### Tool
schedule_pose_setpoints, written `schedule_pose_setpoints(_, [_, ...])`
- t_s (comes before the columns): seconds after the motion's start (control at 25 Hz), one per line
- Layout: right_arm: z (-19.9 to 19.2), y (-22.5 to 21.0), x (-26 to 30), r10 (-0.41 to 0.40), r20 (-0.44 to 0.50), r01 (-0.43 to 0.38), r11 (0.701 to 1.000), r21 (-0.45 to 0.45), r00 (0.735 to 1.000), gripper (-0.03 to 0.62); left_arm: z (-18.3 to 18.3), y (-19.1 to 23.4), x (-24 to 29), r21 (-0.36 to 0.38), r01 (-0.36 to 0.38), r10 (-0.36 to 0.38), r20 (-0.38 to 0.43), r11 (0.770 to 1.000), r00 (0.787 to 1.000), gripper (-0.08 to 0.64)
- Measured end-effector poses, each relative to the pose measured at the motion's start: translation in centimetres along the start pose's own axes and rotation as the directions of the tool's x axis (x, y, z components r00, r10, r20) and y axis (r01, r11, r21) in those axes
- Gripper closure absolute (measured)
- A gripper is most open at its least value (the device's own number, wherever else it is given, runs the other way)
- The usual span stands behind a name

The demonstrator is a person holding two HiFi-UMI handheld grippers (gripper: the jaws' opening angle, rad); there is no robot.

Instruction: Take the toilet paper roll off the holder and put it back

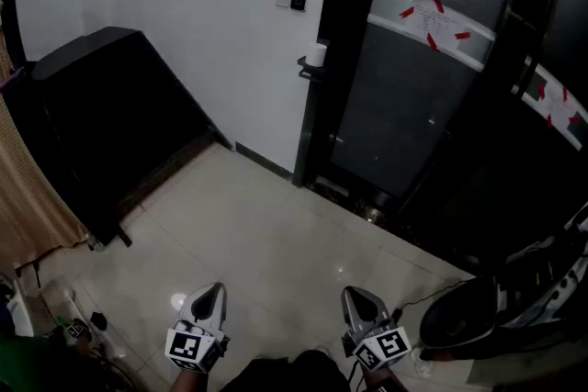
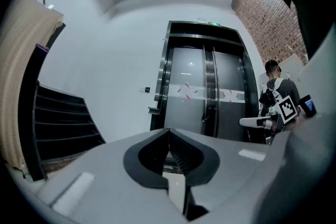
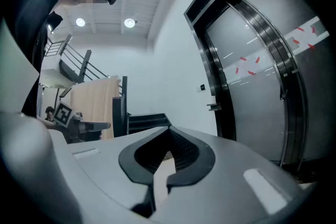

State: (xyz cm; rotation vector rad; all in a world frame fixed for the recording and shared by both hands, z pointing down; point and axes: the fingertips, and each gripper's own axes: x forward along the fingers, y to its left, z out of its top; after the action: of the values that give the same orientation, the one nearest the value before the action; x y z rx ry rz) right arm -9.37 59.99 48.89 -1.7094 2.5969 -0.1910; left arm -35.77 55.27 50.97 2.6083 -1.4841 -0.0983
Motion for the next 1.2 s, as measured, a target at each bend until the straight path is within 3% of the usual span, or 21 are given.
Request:
schedule_pose_setpoints(0.12, [-0.2,0.2,0.8,0.000,0.001,0.000,1.000,0.006,1.000,0.578,-0.3,1.3,0.1,-0.013,-0.035,0.035,-0.024,0.999,0.999,0.557])
schedule_pose_setpoints(0.44, [-0.5,-1.0,3.7,0.035,0.009,-0.035,0.999,0.029,0.999,0.578,0.0,1.5,2.7,-0.019,-0.040,0.039,-0.038,0.999,0.998,0.558])
schedule_pose_setpoints(0.64, [-0.8,-5.6,6.1,0.018,0.021,-0.019,0.997,0.080,1.000,0.578,-0.1,1.3,6.1,0.013,-0.066,0.067,-0.032,0.998,0.997,0.557])
schedule_pose_setpoints(0.76, [0.3,-7.9,7.9,0.040,0.045,-0.043,0.997,0.063,0.998,0.578,0.3,1.3,8.9,0.018,-0.085,0.085,-0.017,0.996,0.996,0.557])
schedule_pose_setpoints(1.2, [2.7,-19.1,10.8,0.032,0.085,-0.037,0.998,0.053,0.996,0.578,0.8,-3.3,20.2,0.056,-0.040,0.040,0.009,0.998,0.999,0.557])
